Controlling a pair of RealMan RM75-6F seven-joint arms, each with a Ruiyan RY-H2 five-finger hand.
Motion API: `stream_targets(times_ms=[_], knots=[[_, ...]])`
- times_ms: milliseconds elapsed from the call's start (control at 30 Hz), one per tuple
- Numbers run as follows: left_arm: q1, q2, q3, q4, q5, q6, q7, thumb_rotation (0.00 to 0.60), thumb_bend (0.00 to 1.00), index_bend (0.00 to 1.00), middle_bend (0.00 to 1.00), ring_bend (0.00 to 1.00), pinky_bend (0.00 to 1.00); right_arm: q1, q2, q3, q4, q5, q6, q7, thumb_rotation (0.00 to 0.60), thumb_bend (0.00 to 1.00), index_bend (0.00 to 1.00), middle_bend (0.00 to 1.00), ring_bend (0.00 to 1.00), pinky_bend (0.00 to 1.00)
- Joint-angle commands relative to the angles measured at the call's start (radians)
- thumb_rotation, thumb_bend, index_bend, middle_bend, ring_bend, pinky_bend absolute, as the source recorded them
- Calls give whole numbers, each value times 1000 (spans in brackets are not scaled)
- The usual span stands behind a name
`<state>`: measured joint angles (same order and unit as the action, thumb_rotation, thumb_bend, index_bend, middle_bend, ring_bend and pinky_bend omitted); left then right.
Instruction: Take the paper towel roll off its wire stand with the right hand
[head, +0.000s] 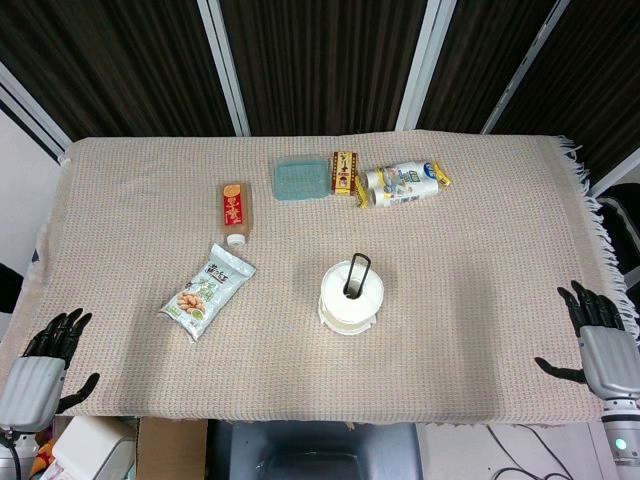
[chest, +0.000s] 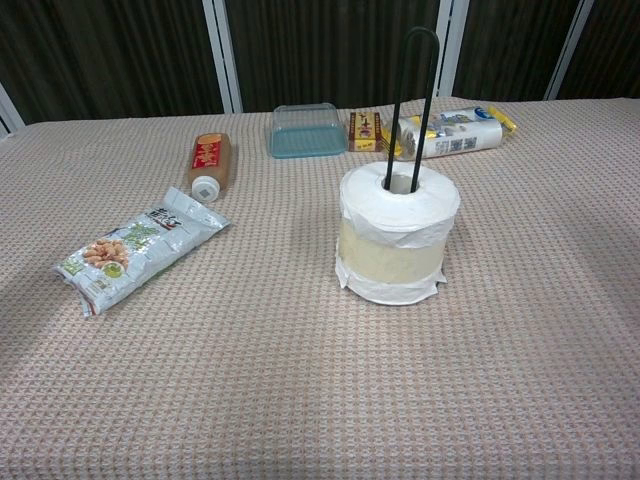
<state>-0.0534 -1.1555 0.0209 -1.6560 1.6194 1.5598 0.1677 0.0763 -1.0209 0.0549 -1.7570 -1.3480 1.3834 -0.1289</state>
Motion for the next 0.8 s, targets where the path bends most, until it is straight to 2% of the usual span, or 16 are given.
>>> stream_targets(times_ms=[33, 200, 467, 800], knots=[[-1, 1, 0, -1, -2, -5, -1, 600, 291, 0, 38, 58, 201, 0, 1, 3, -4, 6, -1, -7, 600, 0, 0, 0, 0, 0], [-4, 4, 2, -7, -8, -20, 5, 600, 290, 0, 40, 58, 198, 0, -6, 12, -3, 17, 0, 11, 600, 0, 0, 0, 0, 0], [-6, 14, 6, -10, -6, -31, -6, 600, 293, 0, 41, 58, 198, 15, -14, 23, 7, 14, -43, 150, 600, 0, 0, 0, 0, 0], [19, 39, 17, -13, 43, 32, -71, 600, 293, 32, 63, 60, 199, 139, 17, 59, -112, 17, -249, 309, 600, 0, 0, 0, 0, 0]])
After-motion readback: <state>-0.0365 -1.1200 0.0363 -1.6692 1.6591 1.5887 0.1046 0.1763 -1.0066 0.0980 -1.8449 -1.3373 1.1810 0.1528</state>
